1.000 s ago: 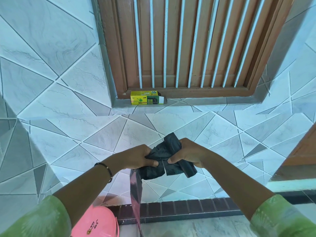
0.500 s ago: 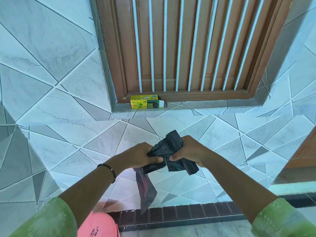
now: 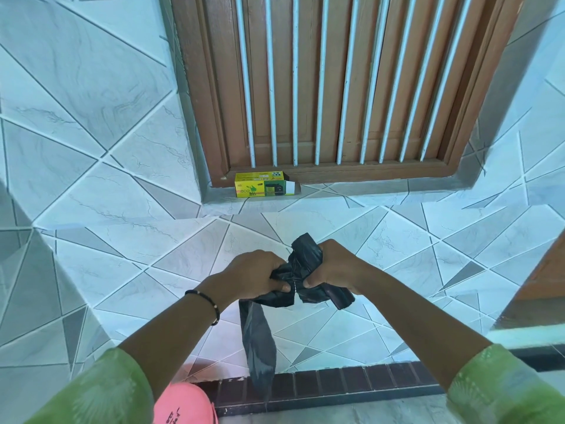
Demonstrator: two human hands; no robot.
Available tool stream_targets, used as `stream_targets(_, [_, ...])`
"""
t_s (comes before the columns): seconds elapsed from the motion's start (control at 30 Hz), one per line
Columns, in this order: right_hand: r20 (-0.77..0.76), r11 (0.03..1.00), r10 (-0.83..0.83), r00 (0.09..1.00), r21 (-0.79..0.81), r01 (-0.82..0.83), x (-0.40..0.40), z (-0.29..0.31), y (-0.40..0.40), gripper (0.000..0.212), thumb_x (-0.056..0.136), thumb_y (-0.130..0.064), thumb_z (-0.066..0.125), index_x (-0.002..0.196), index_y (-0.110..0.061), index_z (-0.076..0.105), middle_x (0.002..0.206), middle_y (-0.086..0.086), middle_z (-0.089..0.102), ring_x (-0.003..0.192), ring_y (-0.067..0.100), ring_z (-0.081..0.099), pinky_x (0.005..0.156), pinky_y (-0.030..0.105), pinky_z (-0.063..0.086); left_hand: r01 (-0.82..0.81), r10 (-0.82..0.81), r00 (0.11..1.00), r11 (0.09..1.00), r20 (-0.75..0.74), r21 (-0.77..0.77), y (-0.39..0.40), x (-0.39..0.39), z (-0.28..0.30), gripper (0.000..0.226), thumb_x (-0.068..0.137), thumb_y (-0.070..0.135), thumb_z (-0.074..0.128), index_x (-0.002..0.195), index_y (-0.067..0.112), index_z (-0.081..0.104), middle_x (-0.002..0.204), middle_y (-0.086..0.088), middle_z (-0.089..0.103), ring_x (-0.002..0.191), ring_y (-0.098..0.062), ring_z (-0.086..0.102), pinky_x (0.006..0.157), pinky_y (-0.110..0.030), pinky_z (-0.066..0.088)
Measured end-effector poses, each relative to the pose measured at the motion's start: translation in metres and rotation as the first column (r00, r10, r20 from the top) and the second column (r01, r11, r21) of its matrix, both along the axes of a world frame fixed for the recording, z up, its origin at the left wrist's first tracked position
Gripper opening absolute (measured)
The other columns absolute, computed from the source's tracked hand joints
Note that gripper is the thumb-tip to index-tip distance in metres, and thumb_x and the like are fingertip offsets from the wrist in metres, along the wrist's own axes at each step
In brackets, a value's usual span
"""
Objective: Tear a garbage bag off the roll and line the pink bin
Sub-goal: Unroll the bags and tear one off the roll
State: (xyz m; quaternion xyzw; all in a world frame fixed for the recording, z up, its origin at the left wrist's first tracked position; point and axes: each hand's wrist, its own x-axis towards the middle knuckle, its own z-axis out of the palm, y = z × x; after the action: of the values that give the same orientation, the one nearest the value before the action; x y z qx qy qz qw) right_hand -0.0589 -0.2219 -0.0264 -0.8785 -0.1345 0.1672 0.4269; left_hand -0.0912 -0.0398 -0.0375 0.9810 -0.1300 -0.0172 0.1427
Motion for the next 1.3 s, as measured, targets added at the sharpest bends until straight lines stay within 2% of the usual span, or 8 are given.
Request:
stream_targets(0.33, [0.047,0.99,-0.026,0.999,-0.138,0.032,0.005,-0.001,-0.011,0.045,0.057,-0.007,0.083,0.095,-0.004,0.059,0.091,0.015,0.065,0.082,0.029,0.064,0.069,0.03,0.051,0.001,-0.012,0.999,0.963,0.039,0.27,0.016,-0.001,0.0,0.032,0.087,0.043,0.057,0.103,0.016,0.062,0.106,-0.005,0.065,0.102,-0.026,0.058,0.073,-0.029,0.035])
stream_targets(0.53, [-0.04,0.993,0.054,0.998,-0.101,-0.058,0.004,0.003,-0.014,0.042,0.057,-0.008,0.085,0.092,-0.003,0.063,0.09,0.017,0.07,0.081,0.031,0.068,0.077,0.038,0.056,0.055,-0.057,0.983,0.998,-0.177,-0.016,0.021,0.002,0.003,0.039,0.075,0.049,0.071,0.072,0.014,0.052,0.065,0.006,0.051,0.064,-0.014,0.05,0.056,-0.027,0.033])
stream_targets(0.7, [-0.154,0.996,0.082,0.985,0.039,-0.077,0.002,0.003,-0.02,0.034,0.065,-0.006,0.083,0.095,-0.005,0.067,0.09,0.012,0.072,0.083,0.027,0.069,0.077,0.034,0.056,0.055,-0.107,0.983,0.95,-0.152,-0.309,0.023,-0.003,-0.002,0.055,0.079,0.066,0.049,0.067,0.013,0.043,0.057,0.007,0.033,0.05,-0.006,0.032,0.052,-0.022,0.024])
stream_targets(0.87, [-0.229,0.988,0.095,0.969,0.142,-0.063,0.0,0.001,-0.025,0.031,0.07,0.0,0.078,0.099,-0.003,0.067,0.093,0.012,0.072,0.083,0.024,0.069,0.073,0.03,0.056,-0.032,-0.05,0.988,0.857,-0.144,-0.514,0.024,-0.007,-0.01,0.044,0.095,0.046,0.04,0.067,0.013,0.037,0.058,0.008,0.025,0.051,-0.005,0.022,0.054,-0.025,0.018])
stream_targets(1.0, [-0.253,0.983,0.102,0.962,0.174,-0.059,-0.001,-0.001,-0.027,0.03,0.071,0.001,0.077,0.099,-0.004,0.067,0.093,0.011,0.073,0.086,0.025,0.07,0.073,0.03,0.055,-0.044,-0.047,0.988,0.828,-0.148,-0.559,0.028,-0.006,-0.015,0.019,0.093,0.031,0.054,0.077,0.021,0.059,0.06,0.007,0.055,0.052,-0.005,0.039,0.055,-0.018,0.031])
stream_targets(1.07, [-0.259,0.982,0.1,0.961,0.18,-0.054,-0.002,-0.001,-0.028,0.031,0.071,0.001,0.077,0.1,-0.003,0.067,0.093,0.011,0.073,0.086,0.025,0.07,0.073,0.03,0.055,-0.052,-0.016,0.993,0.832,-0.117,-0.553,0.029,-0.006,-0.017,0.014,0.091,0.031,0.058,0.08,0.022,0.06,0.06,-0.001,0.057,0.051,-0.01,0.04,0.051,-0.016,0.032])
stream_targets(1.2, [-0.259,0.982,0.101,0.961,0.182,-0.055,-0.003,-0.002,-0.029,0.029,0.071,0.001,0.077,0.099,-0.002,0.068,0.093,0.011,0.073,0.084,0.024,0.07,0.072,0.03,0.055,-0.055,0.027,0.997,0.88,-0.067,-0.471,0.029,-0.007,-0.019,0.017,0.088,0.029,0.061,0.074,0.023,0.056,0.052,0.007,0.059,0.044,-0.001,0.046,0.051,-0.013,0.035])
stream_targets(1.3, [-0.255,0.984,0.096,0.962,0.173,-0.052,-0.003,-0.002,-0.028,0.027,0.071,0.001,0.077,0.096,-0.004,0.068,0.093,0.011,0.073,0.083,0.023,0.071,0.072,0.029,0.055,-0.047,0.056,0.998,0.902,0.008,-0.429,0.027,-0.009,-0.019,0.02,0.086,0.024,0.064,0.07,0.016,0.056,0.065,0.007,0.062,0.049,0.007,0.051,0.055,-0.014,0.034])
